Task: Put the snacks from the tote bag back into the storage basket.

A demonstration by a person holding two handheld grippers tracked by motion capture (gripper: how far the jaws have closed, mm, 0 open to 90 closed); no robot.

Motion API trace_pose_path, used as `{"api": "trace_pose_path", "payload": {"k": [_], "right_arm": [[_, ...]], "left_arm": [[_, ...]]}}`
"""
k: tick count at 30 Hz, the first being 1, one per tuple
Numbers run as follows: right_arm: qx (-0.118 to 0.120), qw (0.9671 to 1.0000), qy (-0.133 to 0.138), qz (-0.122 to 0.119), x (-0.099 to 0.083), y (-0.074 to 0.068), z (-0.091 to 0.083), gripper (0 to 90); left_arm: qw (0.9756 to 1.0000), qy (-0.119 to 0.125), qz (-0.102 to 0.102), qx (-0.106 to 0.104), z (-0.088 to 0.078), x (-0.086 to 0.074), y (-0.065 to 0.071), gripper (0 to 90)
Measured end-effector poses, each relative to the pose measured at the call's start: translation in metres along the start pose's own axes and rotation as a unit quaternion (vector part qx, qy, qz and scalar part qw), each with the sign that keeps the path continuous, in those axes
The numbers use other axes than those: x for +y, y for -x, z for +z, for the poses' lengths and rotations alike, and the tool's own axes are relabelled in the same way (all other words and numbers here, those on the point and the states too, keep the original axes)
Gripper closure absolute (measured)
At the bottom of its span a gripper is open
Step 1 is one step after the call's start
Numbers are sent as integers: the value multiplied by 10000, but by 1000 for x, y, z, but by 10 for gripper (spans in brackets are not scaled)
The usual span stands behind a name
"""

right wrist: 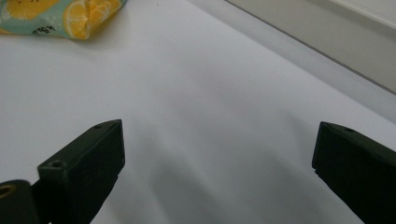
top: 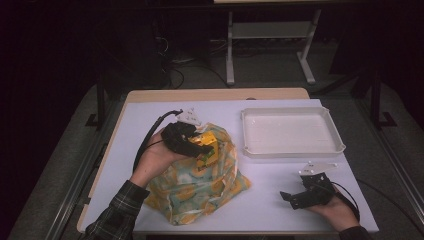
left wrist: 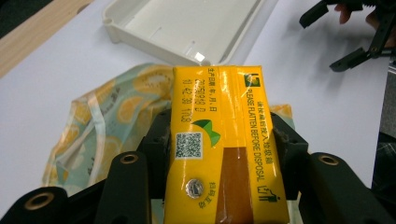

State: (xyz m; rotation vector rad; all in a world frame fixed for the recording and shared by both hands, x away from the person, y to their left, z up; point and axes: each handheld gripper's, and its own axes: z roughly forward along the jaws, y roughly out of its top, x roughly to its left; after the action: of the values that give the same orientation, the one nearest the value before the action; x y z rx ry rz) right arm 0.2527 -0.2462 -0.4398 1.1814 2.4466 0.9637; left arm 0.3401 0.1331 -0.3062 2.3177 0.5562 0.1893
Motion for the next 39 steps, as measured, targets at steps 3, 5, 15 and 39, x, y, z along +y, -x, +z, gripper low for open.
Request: {"api": "trace_pose_path", "payload": {"k": [3,5,15,39], "right_arm": [[16,10000,-15,13,0,-1,1,20],[11,10000,-18,19,-1,-2,2,21],[23,10000,11,71,-1,-3,2,21],[239,9996,147,64,1,-8,1,20]], "left_arm": [[10000,44,-10,-4,0,6,0,515],[10000,68,18,-18,1,12,0,515],[10000,87,28,-32,5,26,0,515],[9991,328,263,-69,19,70,7,516]]}}
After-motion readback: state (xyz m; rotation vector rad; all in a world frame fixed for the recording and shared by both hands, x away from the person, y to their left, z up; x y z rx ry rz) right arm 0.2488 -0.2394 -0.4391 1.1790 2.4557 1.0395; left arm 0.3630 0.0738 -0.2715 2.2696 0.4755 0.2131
